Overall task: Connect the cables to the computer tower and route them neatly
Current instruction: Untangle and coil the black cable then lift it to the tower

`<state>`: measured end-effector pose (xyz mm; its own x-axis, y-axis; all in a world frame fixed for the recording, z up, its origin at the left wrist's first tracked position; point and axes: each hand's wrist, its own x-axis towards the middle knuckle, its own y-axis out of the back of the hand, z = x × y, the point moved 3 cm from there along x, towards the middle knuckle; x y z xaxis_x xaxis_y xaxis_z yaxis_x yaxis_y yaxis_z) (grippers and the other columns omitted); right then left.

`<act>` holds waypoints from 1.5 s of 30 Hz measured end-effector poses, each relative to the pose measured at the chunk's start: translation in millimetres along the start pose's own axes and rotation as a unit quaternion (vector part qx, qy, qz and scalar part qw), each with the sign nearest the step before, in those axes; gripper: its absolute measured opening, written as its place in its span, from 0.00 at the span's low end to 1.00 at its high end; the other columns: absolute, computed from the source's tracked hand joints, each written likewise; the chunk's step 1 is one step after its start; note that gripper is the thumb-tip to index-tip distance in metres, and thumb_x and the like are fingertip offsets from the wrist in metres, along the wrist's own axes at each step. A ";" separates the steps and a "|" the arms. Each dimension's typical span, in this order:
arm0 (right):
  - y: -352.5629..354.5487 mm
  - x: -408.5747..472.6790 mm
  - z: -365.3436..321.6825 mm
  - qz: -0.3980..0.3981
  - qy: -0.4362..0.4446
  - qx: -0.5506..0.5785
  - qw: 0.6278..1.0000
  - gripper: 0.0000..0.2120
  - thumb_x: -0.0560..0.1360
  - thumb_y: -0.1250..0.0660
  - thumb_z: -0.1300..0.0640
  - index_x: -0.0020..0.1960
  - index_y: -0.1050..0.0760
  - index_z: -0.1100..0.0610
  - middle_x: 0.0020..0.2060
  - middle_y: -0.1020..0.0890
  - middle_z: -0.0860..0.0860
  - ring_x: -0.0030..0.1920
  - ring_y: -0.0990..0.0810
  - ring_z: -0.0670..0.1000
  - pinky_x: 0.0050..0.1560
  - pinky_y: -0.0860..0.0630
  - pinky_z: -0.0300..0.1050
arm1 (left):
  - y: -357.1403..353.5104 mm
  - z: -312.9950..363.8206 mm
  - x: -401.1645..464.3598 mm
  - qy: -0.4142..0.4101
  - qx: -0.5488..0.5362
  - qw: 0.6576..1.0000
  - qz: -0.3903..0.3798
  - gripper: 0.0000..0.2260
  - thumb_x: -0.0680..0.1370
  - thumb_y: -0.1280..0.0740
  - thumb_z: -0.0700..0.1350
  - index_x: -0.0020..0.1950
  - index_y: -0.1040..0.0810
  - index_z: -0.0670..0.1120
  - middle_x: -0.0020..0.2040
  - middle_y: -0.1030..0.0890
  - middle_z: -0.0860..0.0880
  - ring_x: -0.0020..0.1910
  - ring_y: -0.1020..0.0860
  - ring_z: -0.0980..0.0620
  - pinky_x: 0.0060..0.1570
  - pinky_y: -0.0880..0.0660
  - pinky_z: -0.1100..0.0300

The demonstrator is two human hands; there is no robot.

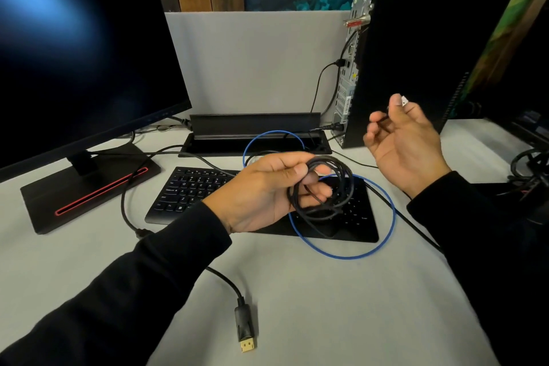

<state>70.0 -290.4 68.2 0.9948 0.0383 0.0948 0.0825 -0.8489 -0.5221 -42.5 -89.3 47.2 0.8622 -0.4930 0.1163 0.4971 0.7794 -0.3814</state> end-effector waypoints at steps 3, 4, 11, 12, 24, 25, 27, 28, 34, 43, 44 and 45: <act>3.2 -3.0 7.7 -0.026 -0.028 -0.035 0.999 0.10 0.84 0.37 0.48 0.48 0.26 0.53 0.35 0.22 0.49 0.34 0.27 0.47 0.37 0.27 0.42 | 5.3 3.9 2.2 -0.039 -0.032 0.996 0.068 0.13 0.83 0.42 0.38 0.63 0.21 0.39 0.43 0.27 0.47 0.46 0.20 0.48 0.47 0.18 0.51; 3.6 -3.7 8.5 -0.032 -0.028 -0.045 0.998 0.11 0.84 0.38 0.48 0.48 0.25 0.53 0.34 0.23 0.49 0.35 0.27 0.47 0.39 0.27 0.42 | 7.9 3.9 2.8 -0.049 -0.031 0.994 0.087 0.14 0.84 0.43 0.37 0.65 0.22 0.38 0.43 0.27 0.47 0.45 0.21 0.48 0.45 0.18 0.51; -3.2 4.4 -14.6 -0.030 0.027 0.014 0.999 0.14 0.86 0.43 0.47 0.46 0.28 0.54 0.30 0.39 0.48 0.29 0.37 0.46 0.34 0.28 0.39 | 10.1 -3.8 -1.3 0.028 -0.015 0.999 0.010 0.14 0.85 0.44 0.37 0.62 0.20 0.38 0.43 0.29 0.46 0.37 0.26 0.52 0.40 0.21 0.59; 1.2 6.9 -15.8 -0.019 0.042 0.003 0.999 0.14 0.86 0.43 0.47 0.47 0.28 0.54 0.31 0.40 0.49 0.29 0.40 0.46 0.30 0.33 0.38 | 8.1 -6.2 -2.8 0.057 0.009 0.998 -0.016 0.13 0.84 0.43 0.37 0.61 0.19 0.38 0.43 0.28 0.46 0.37 0.26 0.52 0.41 0.21 0.59; 53.9 31.6 -10.5 0.098 0.109 -0.105 0.984 0.11 0.86 0.41 0.50 0.49 0.28 0.54 0.27 0.40 0.48 0.27 0.42 0.47 0.27 0.41 0.40 | 7.9 -13.1 -7.7 0.166 0.138 0.976 0.017 0.12 0.86 0.43 0.38 0.63 0.22 0.40 0.41 0.30 0.48 0.31 0.35 0.56 0.31 0.31 0.65; 55.6 32.2 -11.3 0.101 0.112 -0.104 0.983 0.11 0.86 0.41 0.50 0.48 0.28 0.54 0.28 0.40 0.48 0.28 0.42 0.47 0.27 0.41 0.41 | 9.0 -12.3 -7.6 0.163 0.146 0.975 0.032 0.12 0.86 0.43 0.39 0.64 0.22 0.40 0.39 0.31 0.48 0.31 0.36 0.56 0.31 0.32 0.65; 57.7 33.0 -12.7 0.102 0.123 -0.099 0.982 0.11 0.86 0.41 0.51 0.48 0.28 0.54 0.28 0.40 0.49 0.28 0.42 0.47 0.28 0.41 0.41 | 11.0 -10.9 -6.4 0.151 0.185 0.969 0.064 0.12 0.86 0.43 0.40 0.65 0.22 0.43 0.37 0.35 0.48 0.30 0.38 0.56 0.30 0.35 0.64; 57.2 33.8 -12.9 0.102 0.129 -0.100 0.981 0.11 0.86 0.41 0.51 0.48 0.28 0.54 0.28 0.40 0.49 0.28 0.42 0.47 0.28 0.41 0.41 | 10.8 -11.2 -5.7 0.146 0.211 0.963 0.078 0.13 0.87 0.43 0.41 0.66 0.21 0.46 0.36 0.36 0.49 0.29 0.39 0.56 0.29 0.36 0.64; 38.0 20.1 -8.4 0.022 0.179 -0.225 0.958 0.07 0.84 0.37 0.53 0.48 0.24 0.50 0.31 0.32 0.46 0.29 0.36 0.45 0.29 0.38 0.41 | 10.1 -21.5 -2.6 0.142 0.231 0.935 0.230 0.13 0.87 0.43 0.51 0.49 0.25 0.44 0.28 0.39 0.53 0.23 0.42 0.57 0.22 0.44 0.64; -35.5 -48.2 25.5 -0.382 0.017 -0.499 0.778 0.16 0.68 0.21 0.43 0.49 0.16 0.53 0.37 0.17 0.50 0.34 0.22 0.43 0.41 0.23 0.41 | 13.0 -26.5 4.7 0.044 0.156 0.933 0.321 0.24 0.86 0.45 0.59 0.34 0.33 0.48 0.29 0.40 0.51 0.25 0.43 0.54 0.24 0.43 0.62; -36.5 -48.1 32.9 -0.372 0.009 -0.499 0.782 0.12 0.70 0.20 0.47 0.48 0.16 0.52 0.40 0.15 0.50 0.37 0.18 0.44 0.45 0.20 0.44 | 12.2 -26.1 5.5 0.031 0.131 0.940 0.313 0.26 0.85 0.46 0.59 0.31 0.30 0.49 0.29 0.40 0.51 0.26 0.44 0.55 0.24 0.45 0.62; -36.4 -47.8 39.9 -0.366 -0.004 -0.485 0.794 0.08 0.73 0.21 0.51 0.48 0.16 0.53 0.42 0.14 0.50 0.41 0.16 0.47 0.49 0.19 0.47 | 11.2 -25.3 6.5 0.021 0.105 0.947 0.304 0.28 0.85 0.46 0.59 0.28 0.28 0.50 0.29 0.40 0.51 0.26 0.44 0.55 0.25 0.45 0.62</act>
<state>21.8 -240.3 48.9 0.7027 0.7085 0.0644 0.5568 -0.6041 0.5702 -33.8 -93.6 20.5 0.9927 0.0610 -0.1042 -0.0787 0.9814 -0.1753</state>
